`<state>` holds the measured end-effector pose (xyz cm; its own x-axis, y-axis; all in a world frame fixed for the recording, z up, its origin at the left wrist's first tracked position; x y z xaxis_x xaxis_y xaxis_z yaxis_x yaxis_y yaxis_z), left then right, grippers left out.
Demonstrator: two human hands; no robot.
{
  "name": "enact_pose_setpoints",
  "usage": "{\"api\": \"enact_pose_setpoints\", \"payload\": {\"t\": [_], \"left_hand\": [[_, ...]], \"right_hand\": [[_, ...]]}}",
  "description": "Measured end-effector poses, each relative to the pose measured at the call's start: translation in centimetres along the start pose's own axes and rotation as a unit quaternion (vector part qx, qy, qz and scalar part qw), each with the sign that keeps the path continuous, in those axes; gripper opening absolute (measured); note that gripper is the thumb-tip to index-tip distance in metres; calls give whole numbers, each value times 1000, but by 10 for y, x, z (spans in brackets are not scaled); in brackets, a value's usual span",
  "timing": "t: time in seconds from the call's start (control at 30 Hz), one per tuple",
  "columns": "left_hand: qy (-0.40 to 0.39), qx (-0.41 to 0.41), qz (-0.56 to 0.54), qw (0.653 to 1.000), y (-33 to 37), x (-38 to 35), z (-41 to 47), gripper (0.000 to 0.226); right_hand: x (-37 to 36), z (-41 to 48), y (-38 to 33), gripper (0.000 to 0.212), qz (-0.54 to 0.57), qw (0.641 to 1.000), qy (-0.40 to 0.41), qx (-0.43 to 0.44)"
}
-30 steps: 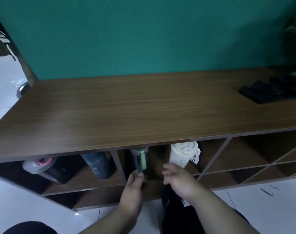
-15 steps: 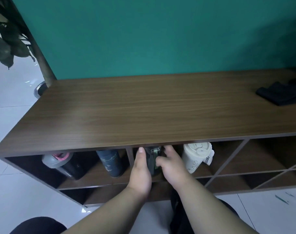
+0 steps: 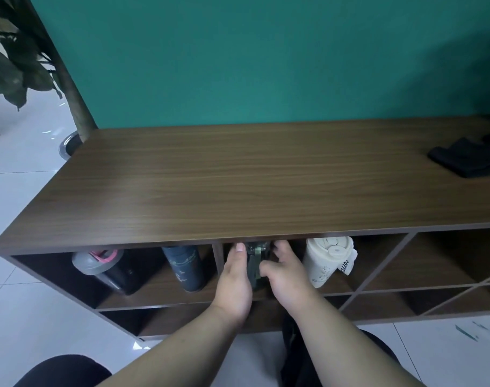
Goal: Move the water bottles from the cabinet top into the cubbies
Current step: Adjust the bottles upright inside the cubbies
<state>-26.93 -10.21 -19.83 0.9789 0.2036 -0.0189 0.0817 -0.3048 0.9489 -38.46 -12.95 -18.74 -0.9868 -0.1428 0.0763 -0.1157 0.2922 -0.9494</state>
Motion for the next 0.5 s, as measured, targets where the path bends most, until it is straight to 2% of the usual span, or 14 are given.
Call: {"api": "enact_pose_setpoints", "payload": {"t": [0.13, 0.23, 0.27, 0.33, 0.37, 0.43, 0.5], "left_hand": [[-11, -3, 10, 1000, -3, 0, -2, 91], [-25, 7, -9, 1000, -4, 6, -17, 68], [-30, 10, -20, 999, -9, 13, -22, 68], [-60, 40, -30, 997, -18, 26, -34, 69], [-68, 45, -27, 996, -23, 37, -37, 59], [-41, 44, -10, 998, -28, 69, -45, 37], [20, 35, -1, 999, -29, 111, -48, 34]], "right_hand": [[1, -2, 0, 52, -1, 1000, 6, 2], [1, -7, 13, 60, -50, 998, 9, -45], [-1, -12, 19, 54, -86, 993, -4, -75], [-10, -26, 30, 49, -192, 970, -64, -138], [-17, -36, 37, 50, -240, 949, -109, -172], [-37, -53, 47, 60, -308, 908, -194, -208], [-63, -60, 51, 70, -318, 893, -248, -198]]}}
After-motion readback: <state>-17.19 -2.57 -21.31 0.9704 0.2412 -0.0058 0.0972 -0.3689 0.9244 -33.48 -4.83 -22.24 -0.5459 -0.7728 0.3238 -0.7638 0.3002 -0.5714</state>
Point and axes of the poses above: each hand's wrist, its own z-axis towards the middle knuckle, its own x-axis out of the back of the hand, y = z × x, the point moved 10 cm from there along z, towards the middle knuckle, and after that the axes turned 5 degrees about z, right-handed, at the moved point
